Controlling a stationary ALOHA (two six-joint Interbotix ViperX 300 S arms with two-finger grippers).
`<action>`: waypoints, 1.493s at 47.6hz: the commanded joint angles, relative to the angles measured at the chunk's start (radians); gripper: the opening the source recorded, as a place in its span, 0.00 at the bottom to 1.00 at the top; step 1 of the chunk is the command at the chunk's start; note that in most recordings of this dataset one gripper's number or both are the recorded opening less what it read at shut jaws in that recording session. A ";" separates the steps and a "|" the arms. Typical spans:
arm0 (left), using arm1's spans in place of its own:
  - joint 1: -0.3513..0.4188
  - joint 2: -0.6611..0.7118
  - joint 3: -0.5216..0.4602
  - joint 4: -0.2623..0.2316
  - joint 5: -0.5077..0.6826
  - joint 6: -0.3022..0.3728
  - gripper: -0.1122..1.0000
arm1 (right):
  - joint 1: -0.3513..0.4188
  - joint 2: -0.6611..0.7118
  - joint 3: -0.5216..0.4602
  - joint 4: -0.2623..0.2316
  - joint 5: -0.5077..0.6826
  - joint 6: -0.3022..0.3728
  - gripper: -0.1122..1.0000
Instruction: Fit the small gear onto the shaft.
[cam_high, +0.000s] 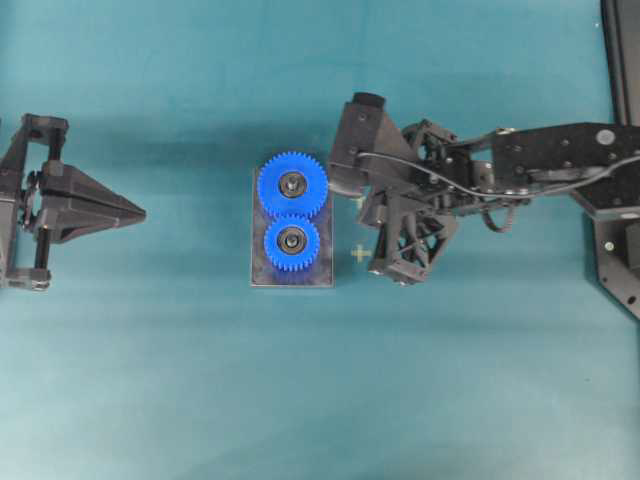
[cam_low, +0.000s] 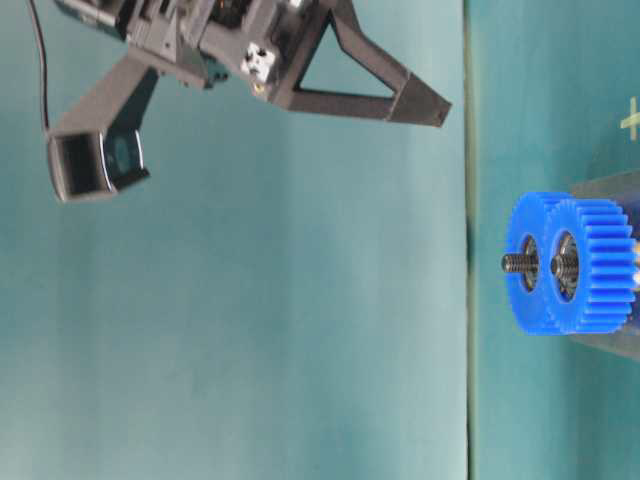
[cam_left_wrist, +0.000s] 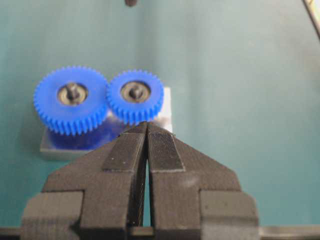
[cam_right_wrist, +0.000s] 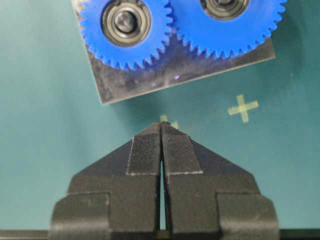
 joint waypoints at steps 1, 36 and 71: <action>-0.002 0.000 -0.006 0.003 -0.049 -0.008 0.10 | 0.002 -0.051 0.008 -0.002 -0.037 -0.021 0.10; -0.003 0.000 0.005 0.003 -0.061 -0.046 0.10 | 0.003 -0.120 0.127 -0.002 -0.183 -0.032 0.54; -0.002 -0.012 0.023 0.003 -0.061 -0.051 0.10 | 0.005 -0.156 0.175 0.006 -0.288 -0.029 0.55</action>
